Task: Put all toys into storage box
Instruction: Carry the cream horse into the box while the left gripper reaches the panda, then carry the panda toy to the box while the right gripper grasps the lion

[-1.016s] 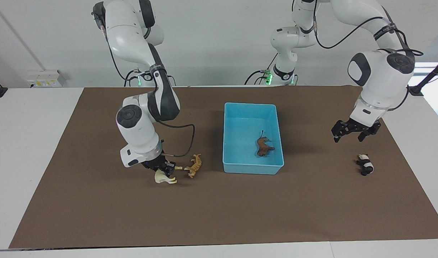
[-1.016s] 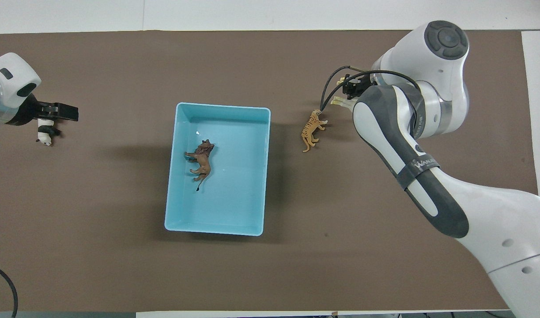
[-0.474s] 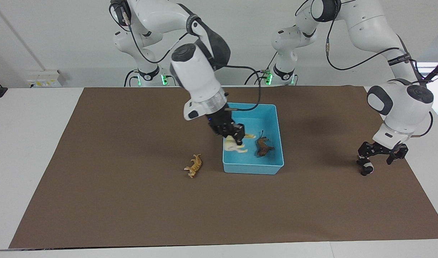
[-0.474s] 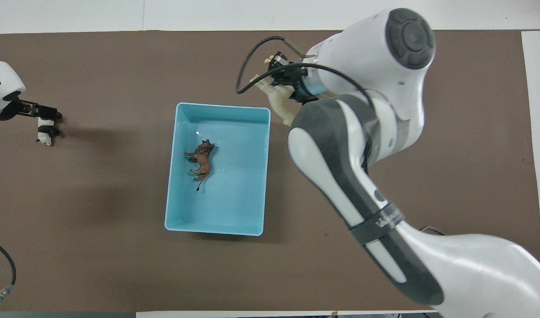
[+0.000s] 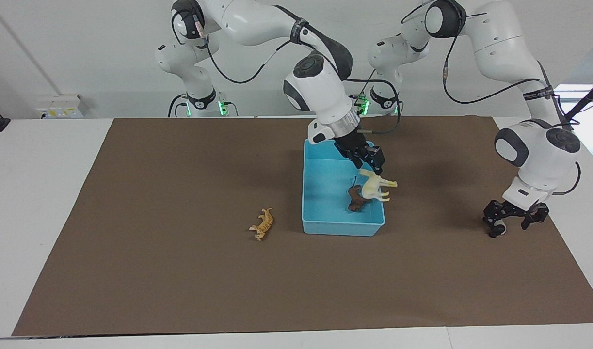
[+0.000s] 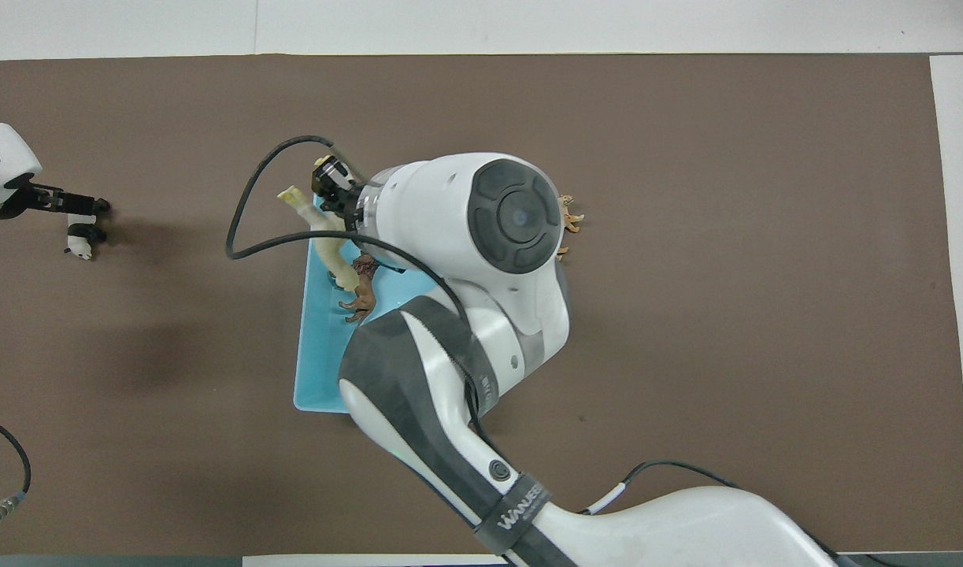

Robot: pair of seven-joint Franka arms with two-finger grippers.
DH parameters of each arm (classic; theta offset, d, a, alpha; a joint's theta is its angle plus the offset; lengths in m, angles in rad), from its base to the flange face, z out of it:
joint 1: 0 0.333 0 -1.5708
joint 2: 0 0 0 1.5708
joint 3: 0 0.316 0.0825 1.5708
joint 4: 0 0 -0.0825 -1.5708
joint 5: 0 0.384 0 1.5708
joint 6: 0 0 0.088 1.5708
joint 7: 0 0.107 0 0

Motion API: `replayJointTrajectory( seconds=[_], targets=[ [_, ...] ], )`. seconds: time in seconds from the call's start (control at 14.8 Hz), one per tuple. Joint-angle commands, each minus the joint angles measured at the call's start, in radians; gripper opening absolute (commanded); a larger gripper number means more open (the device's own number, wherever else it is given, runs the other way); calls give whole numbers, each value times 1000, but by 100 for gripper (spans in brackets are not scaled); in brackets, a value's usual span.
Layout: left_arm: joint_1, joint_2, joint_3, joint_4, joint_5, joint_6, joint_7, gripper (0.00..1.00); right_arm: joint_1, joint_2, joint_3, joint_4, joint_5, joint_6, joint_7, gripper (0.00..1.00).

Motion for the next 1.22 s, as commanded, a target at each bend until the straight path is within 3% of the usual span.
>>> replayJointTrajectory(
  seconds=[0.0, 0.14, 0.27, 0.41, 0.47, 0.61, 0.74, 0.88, 1.15],
  targets=[
    [23, 6, -3, -64, -5, 86, 7, 100, -55, -17, 1, -3, -24, -42, -17, 100],
    [30, 9, -5, -74, -6, 99, 4, 100, -101, -31, 1, 1, -45, -78, -61, 100],
    [24, 9, -5, -71, -32, 93, -4, 71, -181, -44, 1, 0, -58, -140, -179, 100],
    [21, 9, -5, -51, -63, 52, -4, 31, -239, -51, 1, -14, -91, -191, -402, 100],
    [18, 10, -5, -22, -77, 10, -5, 17, -268, -54, 1, -18, -95, -200, -473, 100],
    [12, 18, -5, 39, -138, -79, -7, 13, -305, -52, 1, -18, -98, -240, -528, 100],
    [-14, 0, -3, 72, -201, -166, -51, 13, -324, -81, 0, -96, -98, -253, -529, 100],
    [-74, -78, -6, 69, -203, -284, -208, 13, -344, -119, -9, -193, -98, -253, -528, 100],
    [-319, -238, -5, 63, -201, -542, -616, 16, -373, -124, -11, -294, -96, -248, -515, 100]
  ],
)
